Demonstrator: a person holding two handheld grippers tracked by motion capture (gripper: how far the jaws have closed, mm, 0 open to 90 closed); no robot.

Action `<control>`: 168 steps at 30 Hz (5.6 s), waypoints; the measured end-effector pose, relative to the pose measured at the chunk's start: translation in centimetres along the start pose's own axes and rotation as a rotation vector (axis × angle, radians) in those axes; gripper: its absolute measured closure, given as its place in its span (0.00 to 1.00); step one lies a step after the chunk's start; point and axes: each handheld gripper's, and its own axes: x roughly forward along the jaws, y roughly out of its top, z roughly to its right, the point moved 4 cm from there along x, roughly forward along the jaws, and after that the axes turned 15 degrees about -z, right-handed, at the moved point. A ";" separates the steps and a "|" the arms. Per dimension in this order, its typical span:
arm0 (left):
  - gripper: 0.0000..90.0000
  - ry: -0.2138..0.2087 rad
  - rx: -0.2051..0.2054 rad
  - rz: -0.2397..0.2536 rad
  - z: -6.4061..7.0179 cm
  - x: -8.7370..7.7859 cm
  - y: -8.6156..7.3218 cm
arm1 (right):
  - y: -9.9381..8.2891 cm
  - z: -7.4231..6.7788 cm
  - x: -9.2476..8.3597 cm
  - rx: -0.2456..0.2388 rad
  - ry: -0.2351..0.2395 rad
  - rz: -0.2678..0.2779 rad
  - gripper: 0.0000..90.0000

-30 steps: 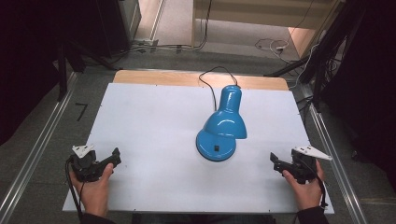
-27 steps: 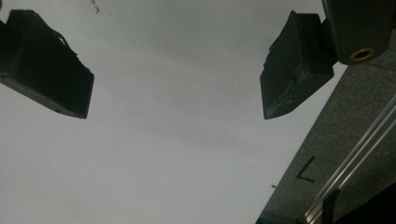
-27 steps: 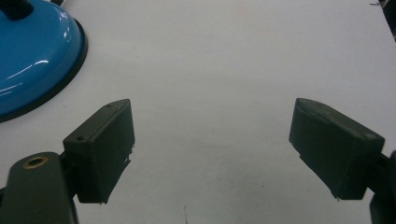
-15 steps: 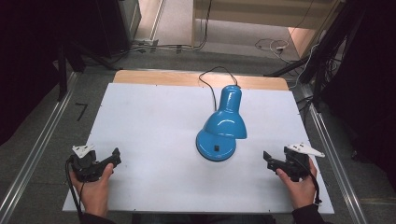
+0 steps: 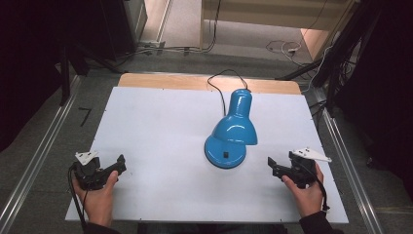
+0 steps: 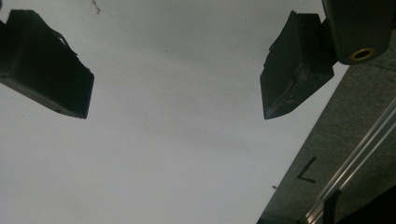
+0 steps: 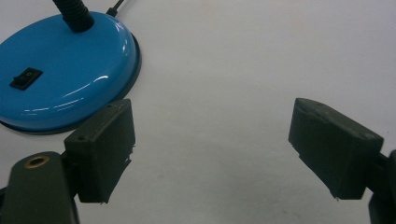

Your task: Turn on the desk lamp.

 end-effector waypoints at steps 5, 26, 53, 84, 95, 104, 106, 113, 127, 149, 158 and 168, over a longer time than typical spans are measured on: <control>0.12 -0.002 -0.001 -0.002 0.0 0.0 0.0 | 0.2 -0.4 0.1 -0.008 0.010 0.004 0.15; 0.12 -0.008 -0.008 -0.004 -0.1 0.0 0.0 | 1.0 -2.3 0.7 -0.041 0.042 0.005 0.15; 0.12 -0.009 -0.009 -0.005 -0.1 0.0 0.0 | 2.2 -4.9 1.4 -0.085 0.072 0.007 0.19; 0.12 -0.015 -0.009 -0.004 -0.1 0.0 0.0 | 2.9 -8.1 2.4 -0.122 0.132 0.019 0.37; 0.12 -0.017 -0.008 -0.005 -0.1 0.0 0.0 | 3.2 -9.5 2.6 -0.147 0.185 0.026 0.66; 0.12 -0.018 -0.008 -0.006 -0.1 0.0 0.0 | 3.5 -10.0 2.9 -0.166 0.210 0.021 0.95; 0.12 -0.019 -0.009 -0.005 -0.1 0.0 0.0 | 3.6 -10.2 3.0 -0.169 0.213 0.018 0.97; 0.12 -0.021 -0.010 -0.005 -0.1 0.0 0.0 | 3.8 -11.0 3.5 -0.194 0.216 0.011 0.98; 0.12 -0.023 -0.012 -0.005 -0.2 0.1 0.0 | 3.8 -12.0 5.1 -0.196 0.221 -0.003 0.98; 0.12 -0.026 -0.008 -0.008 -0.1 0.0 -0.1 | 3.6 -12.1 5.4 -0.213 0.207 -0.011 0.98; 0.13 -0.025 -0.012 -0.007 -0.1 -0.1 -0.1 | 3.5 -12.2 5.4 -0.231 0.199 -0.012 0.98; 0.13 -0.026 -0.014 -0.007 -0.1 -0.1 -0.2 | 3.3 -12.3 5.5 -0.226 0.203 -0.017 0.98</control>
